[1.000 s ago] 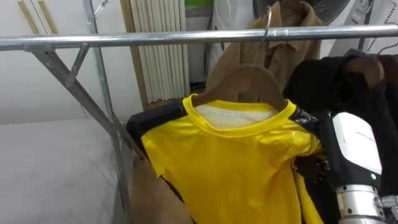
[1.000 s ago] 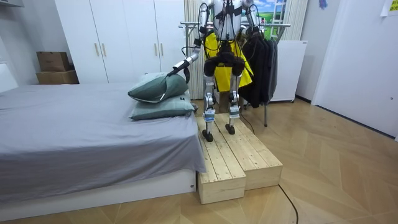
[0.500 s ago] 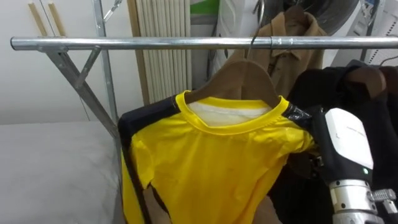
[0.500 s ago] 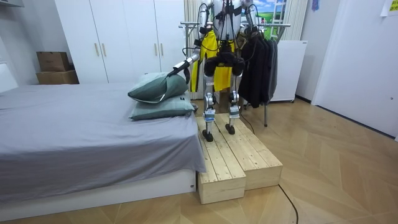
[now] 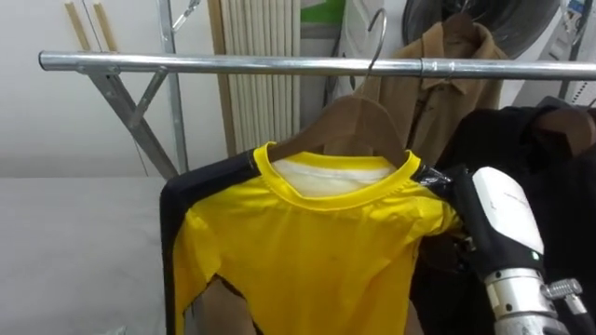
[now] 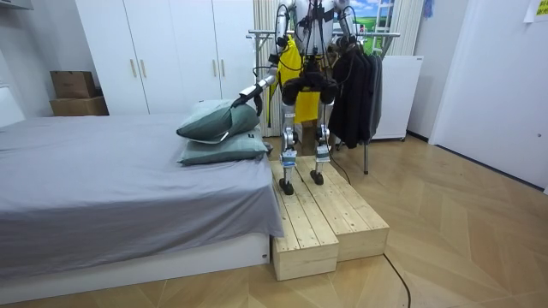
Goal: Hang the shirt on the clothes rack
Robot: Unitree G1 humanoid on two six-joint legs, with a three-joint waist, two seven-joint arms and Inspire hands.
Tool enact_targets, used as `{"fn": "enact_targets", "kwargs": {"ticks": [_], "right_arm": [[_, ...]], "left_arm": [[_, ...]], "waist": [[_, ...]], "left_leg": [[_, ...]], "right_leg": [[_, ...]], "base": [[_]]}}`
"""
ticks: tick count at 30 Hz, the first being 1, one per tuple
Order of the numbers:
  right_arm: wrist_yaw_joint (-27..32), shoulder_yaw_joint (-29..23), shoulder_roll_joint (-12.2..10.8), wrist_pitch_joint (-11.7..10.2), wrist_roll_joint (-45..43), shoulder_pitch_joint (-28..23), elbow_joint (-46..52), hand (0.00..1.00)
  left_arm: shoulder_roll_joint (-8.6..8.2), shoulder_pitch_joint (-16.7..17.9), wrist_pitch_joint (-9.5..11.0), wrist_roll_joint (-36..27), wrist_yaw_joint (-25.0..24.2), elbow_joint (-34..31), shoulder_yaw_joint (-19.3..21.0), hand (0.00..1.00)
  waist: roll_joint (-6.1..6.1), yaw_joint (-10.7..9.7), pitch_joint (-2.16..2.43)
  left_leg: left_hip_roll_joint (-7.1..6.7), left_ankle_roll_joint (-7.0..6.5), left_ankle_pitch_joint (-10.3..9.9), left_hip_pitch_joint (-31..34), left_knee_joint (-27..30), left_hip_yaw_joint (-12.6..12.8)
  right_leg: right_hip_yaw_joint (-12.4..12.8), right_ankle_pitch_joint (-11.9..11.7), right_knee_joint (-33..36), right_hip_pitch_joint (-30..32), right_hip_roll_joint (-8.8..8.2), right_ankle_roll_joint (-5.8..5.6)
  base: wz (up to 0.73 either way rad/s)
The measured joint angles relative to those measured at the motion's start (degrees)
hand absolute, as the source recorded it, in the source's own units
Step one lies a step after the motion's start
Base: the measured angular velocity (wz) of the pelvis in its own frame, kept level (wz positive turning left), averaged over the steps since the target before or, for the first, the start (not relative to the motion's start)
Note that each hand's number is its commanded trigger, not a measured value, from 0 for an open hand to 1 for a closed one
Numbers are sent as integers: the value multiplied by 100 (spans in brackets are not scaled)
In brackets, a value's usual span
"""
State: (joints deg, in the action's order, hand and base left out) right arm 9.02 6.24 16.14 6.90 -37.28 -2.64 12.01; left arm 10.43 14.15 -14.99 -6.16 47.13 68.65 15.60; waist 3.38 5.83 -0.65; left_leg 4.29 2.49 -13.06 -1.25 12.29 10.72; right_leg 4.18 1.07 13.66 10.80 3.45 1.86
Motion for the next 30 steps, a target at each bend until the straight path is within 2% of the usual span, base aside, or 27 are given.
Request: {"fn": "enact_targets", "kwargs": {"ticks": [2, 5, 13, 18, 25, 30], "right_arm": [[-2, -12, -2, -1, 21, 8, 0, 100], [-69, -12, -2, -5, 26, 47, 0, 100], [-173, -12, -1, -74, 33, 73, -9, 100], [-193, 0, -1, -113, 81, 156, -10, 100], [-435, 86, -2, -158, 169, 582, -345, 100], [-627, 98, 12, -202, 782, 635, -529, 100]], "left_arm": [[9, 9, 80, 6, -10, 0, 1, 0], [9, 45, 165, 7, -58, 0, 1, 0], [10, 48, 353, 9, -84, 0, 1, 0], [12, 47, 377, 11, -112, -11, 1, 0], [25, 47, 377, 16, -131, -56, 1, 0], [78, 49, 380, 16, -156, -132, 2, 0]], "waist": [[0, 86, 0], [3, 110, 2], [1, 204, 2], [-1, 237, 2], [-2, 236, -1], [24, 241, -15]], "left_leg": [[0, 12, 9, -29, -43, -86], [-1, 26, 24, -39, -69, -204], [6, 49, 45, -40, -152, -322], [4, 49, 46, -39, -171, -324], [7, 48, 46, -36, -164, -331], [7, 48, 47, -29, -186, -395]], "right_leg": [[-57, 17, -3, -60, 0, 14], [-141, 54, 1, -90, -9, 25], [-284, 102, -2, -89, -23, 61], [-298, 114, -8, -65, -25, 56], [-319, 115, -19, -66, -33, 57], [-374, 119, -34, -90, -47, 62]], "base": [[11], [17], [7], [0], [0], [6]]}}
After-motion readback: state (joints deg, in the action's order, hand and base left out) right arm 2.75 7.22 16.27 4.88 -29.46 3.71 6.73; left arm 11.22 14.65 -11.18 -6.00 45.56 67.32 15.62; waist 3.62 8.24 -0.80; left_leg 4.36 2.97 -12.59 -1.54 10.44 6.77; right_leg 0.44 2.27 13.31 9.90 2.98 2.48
